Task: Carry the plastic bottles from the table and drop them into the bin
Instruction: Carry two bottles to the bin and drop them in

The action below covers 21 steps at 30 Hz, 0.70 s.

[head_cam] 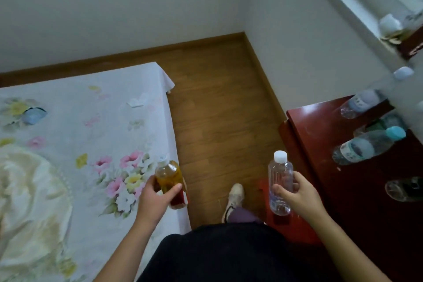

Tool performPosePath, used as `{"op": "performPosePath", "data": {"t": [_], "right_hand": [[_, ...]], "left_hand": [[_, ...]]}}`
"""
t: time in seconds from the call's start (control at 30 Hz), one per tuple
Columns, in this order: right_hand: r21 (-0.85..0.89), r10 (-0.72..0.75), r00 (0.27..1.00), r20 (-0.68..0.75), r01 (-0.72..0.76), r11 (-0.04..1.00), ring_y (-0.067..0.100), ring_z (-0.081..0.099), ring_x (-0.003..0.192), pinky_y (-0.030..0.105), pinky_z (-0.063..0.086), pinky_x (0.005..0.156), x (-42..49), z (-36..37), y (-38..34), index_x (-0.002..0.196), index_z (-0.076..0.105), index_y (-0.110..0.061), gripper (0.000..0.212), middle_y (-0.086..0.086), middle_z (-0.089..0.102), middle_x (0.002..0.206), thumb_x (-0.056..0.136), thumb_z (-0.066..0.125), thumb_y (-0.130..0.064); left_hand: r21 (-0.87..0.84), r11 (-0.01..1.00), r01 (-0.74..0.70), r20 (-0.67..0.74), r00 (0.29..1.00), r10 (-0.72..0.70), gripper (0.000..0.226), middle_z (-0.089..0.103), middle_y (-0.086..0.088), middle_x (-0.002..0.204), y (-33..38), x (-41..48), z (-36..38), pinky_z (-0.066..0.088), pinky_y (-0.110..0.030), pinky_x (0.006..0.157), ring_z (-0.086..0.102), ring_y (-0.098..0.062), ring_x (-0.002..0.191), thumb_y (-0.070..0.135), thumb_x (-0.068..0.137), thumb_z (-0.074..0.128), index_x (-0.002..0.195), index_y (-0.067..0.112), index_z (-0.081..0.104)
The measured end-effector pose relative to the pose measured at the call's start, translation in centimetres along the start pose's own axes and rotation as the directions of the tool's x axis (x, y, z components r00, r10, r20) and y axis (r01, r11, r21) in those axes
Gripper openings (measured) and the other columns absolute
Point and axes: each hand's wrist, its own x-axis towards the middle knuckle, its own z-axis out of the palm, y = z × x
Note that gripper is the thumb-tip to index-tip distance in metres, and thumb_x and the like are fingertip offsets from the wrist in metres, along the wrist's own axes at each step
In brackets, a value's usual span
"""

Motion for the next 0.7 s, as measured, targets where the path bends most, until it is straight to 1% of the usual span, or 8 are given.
{"op": "performPosePath", "data": {"t": [0.1, 0.17, 0.27, 0.33, 0.43, 0.47, 0.57, 0.7], "right_hand": [[-0.008, 0.003, 1.0, 0.007, -0.003, 1.0, 0.003, 0.071, 0.088, 0.034, 0.059, 0.078, 4.7, -0.5, -2.4, 0.102, 0.065, -0.037, 0.034, -0.017, 0.076, 0.09, 0.073, 0.082, -0.039], [-0.003, -0.011, 1.0, 0.026, 0.011, 1.0, 0.003, 0.071, 0.089, 0.029, 0.057, 0.075, 8.3, -0.5, -4.6, 0.103, 0.065, -0.036, 0.033, -0.016, 0.076, 0.089, 0.074, 0.082, -0.036], [-0.004, -0.045, 0.996, 0.072, 0.046, 0.999, 0.005, 0.07, 0.093, 0.031, 0.059, 0.075, 14.5, -0.6, -8.6, 0.105, 0.064, -0.035, 0.036, -0.014, 0.074, 0.094, 0.074, 0.082, -0.038], [-0.024, -0.071, 0.989, 0.131, 0.074, 0.997, 0.006, 0.07, 0.093, 0.036, 0.061, 0.078, 18.6, -0.4, -12.0, 0.104, 0.062, -0.038, 0.04, -0.014, 0.074, 0.095, 0.07, 0.083, -0.047], [-0.077, -0.147, 0.962, 0.231, 0.168, 0.983, 0.005, 0.069, 0.094, 0.038, 0.062, 0.079, 24.7, 0.5, -17.9, 0.108, 0.06, -0.038, 0.067, -0.015, 0.073, 0.099, 0.054, 0.074, -0.075], [-0.094, -0.179, 0.947, 0.267, 0.211, 0.973, 0.005, 0.069, 0.095, 0.039, 0.062, 0.078, 26.9, 1.0, -20.2, 0.109, 0.06, -0.037, 0.066, -0.014, 0.073, 0.1, 0.056, 0.074, -0.073], [-0.11, -0.25, 0.913, 0.322, 0.299, 0.948, 0.007, 0.068, 0.097, 0.038, 0.062, 0.079, 31.3, 2.0, -26.7, 0.117, 0.06, -0.029, 0.054, -0.012, 0.071, 0.105, 0.072, 0.079, -0.051], [-0.1, -0.331, 0.878, 0.346, 0.385, 0.917, 0.011, 0.066, 0.105, 0.032, 0.06, 0.079, 37.6, 3.5, -34.4, 0.126, 0.057, -0.025, 0.059, -0.009, 0.069, 0.116, 0.076, 0.079, -0.046]], "left_hand": [[-0.002, 1.0, 0.005, 0.0, 1.0, -0.005, 0.057, 0.067, 0.003, 0.119, 3.5, 4.8, 0.7, 0.051, -0.043, 0.1, 0.061, -0.02, 0.114, 0.04, 0.074, 0.085, 0.122, 0.024, 0.06], [0.005, 1.0, 0.018, -0.035, 0.999, -0.018, 0.054, 0.066, 0.002, 0.119, 5.8, 7.7, 1.0, 0.051, -0.045, 0.1, 0.06, -0.022, 0.115, 0.038, 0.076, 0.084, 0.121, 0.027, 0.057], [0.016, 0.998, 0.062, -0.104, 0.993, -0.06, 0.054, 0.065, 0.0, 0.119, 8.7, 11.6, 0.8, 0.051, -0.045, 0.098, 0.06, -0.025, 0.116, 0.036, 0.077, 0.083, 0.122, 0.023, 0.056], [-0.008, 0.994, 0.112, -0.169, 0.979, -0.112, 0.06, 0.065, -0.003, 0.122, 10.2, 13.7, 0.4, 0.051, -0.045, 0.097, 0.061, -0.027, 0.116, 0.036, 0.077, 0.083, 0.128, 0.019, 0.057], [-0.077, 0.983, 0.164, -0.271, 0.946, -0.179, 0.06, 0.067, -0.002, 0.119, 11.9, 16.2, -0.4, 0.053, -0.05, 0.097, 0.064, -0.028, 0.112, 0.039, 0.076, 0.083, 0.128, 0.021, 0.057], [-0.104, 0.976, 0.19, -0.299, 0.93, -0.213, 0.058, 0.068, -0.001, 0.116, 12.3, 17.0, -0.8, 0.054, -0.051, 0.096, 0.065, -0.027, 0.11, 0.039, 0.076, 0.082, 0.126, 0.022, 0.058], [-0.186, 0.949, 0.256, -0.34, 0.889, -0.307, 0.047, 0.069, -0.001, 0.109, 13.2, 18.3, -1.6, 0.054, -0.048, 0.091, 0.066, -0.025, 0.102, 0.034, 0.078, 0.082, 0.118, 0.021, 0.06], [-0.275, 0.905, 0.324, -0.383, 0.826, -0.413, 0.04, 0.069, -0.003, 0.103, 15.2, 22.5, -2.6, 0.05, -0.041, 0.085, 0.066, -0.027, 0.098, 0.029, 0.078, 0.083, 0.111, 0.02, 0.062]]}}
